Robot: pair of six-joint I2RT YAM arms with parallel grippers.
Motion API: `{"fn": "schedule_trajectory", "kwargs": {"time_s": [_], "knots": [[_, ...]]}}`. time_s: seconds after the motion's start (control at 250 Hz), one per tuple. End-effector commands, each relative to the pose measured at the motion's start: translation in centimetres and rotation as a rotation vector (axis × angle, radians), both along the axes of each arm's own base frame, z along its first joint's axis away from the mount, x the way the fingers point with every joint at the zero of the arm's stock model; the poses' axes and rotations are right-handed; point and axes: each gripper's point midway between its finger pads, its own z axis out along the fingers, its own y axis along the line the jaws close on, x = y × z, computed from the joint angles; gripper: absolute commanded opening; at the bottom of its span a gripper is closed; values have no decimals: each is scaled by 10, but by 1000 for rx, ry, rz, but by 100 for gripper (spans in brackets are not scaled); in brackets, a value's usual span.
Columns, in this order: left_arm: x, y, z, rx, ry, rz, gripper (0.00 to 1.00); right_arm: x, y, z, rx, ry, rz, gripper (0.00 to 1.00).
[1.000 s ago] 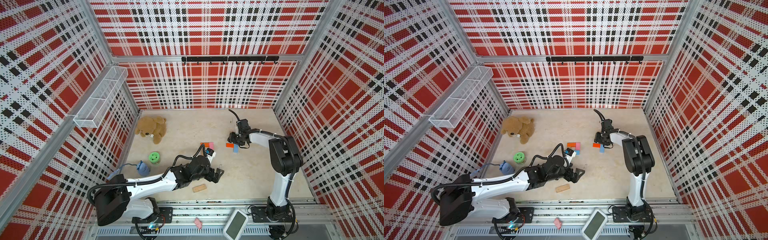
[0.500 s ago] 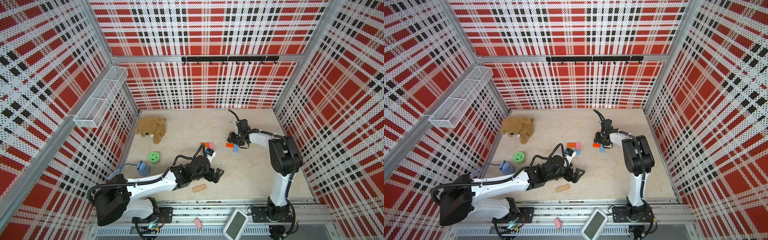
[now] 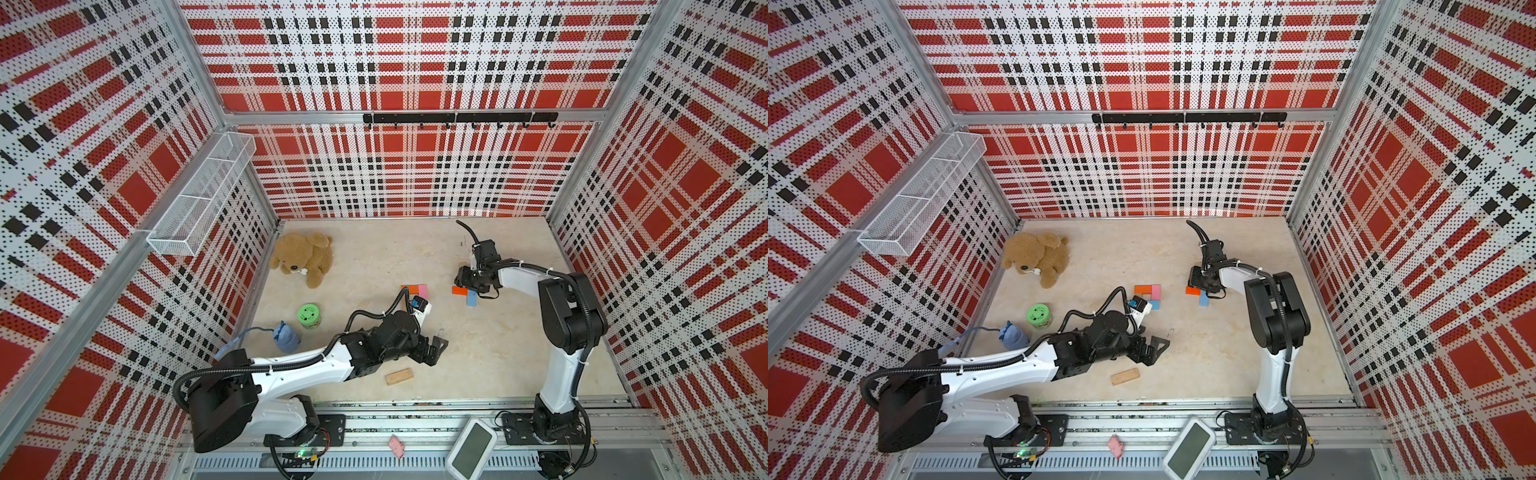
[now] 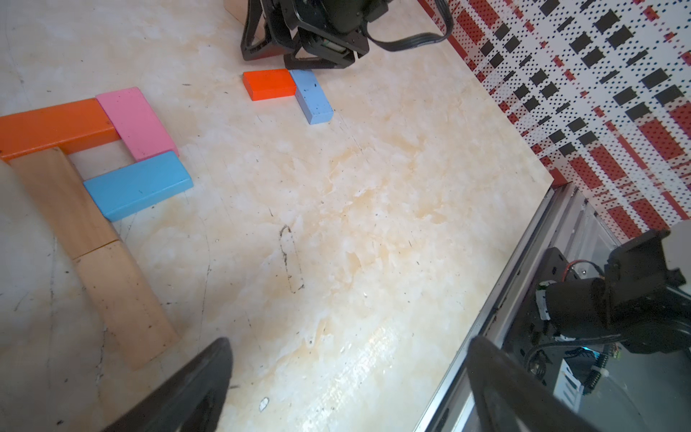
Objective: Assemble the letter p with building blocks
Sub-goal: Adjust the building block at the center of the board.
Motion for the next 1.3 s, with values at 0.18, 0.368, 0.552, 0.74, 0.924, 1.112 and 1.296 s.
{"fn": "schedule_trajectory", "kwargs": {"time_s": [0.18, 0.368, 0.552, 0.74, 0.924, 1.112, 1.296], "knots": [[6, -2, 19, -30, -40, 8, 99, -14, 0, -4, -6, 41, -7, 58], [6, -1, 19, -32, -42, 9, 99, -17, -1, -3, -5, 40, -11, 58], [5, -2, 19, -32, -39, 6, 99, -18, 1, -2, 9, 40, -4, 58], [6, -1, 18, -29, -40, 9, 99, -7, 4, 5, 2, 13, 8, 61], [7, -1, 19, -30, -41, 13, 99, 4, -2, 25, -19, -20, -2, 70], [5, -1, 20, -34, -40, 7, 99, -11, -14, 60, 5, -112, -45, 85], [3, -1, 23, -44, -42, 2, 100, -35, -22, 51, 10, -62, -89, 98]]}}
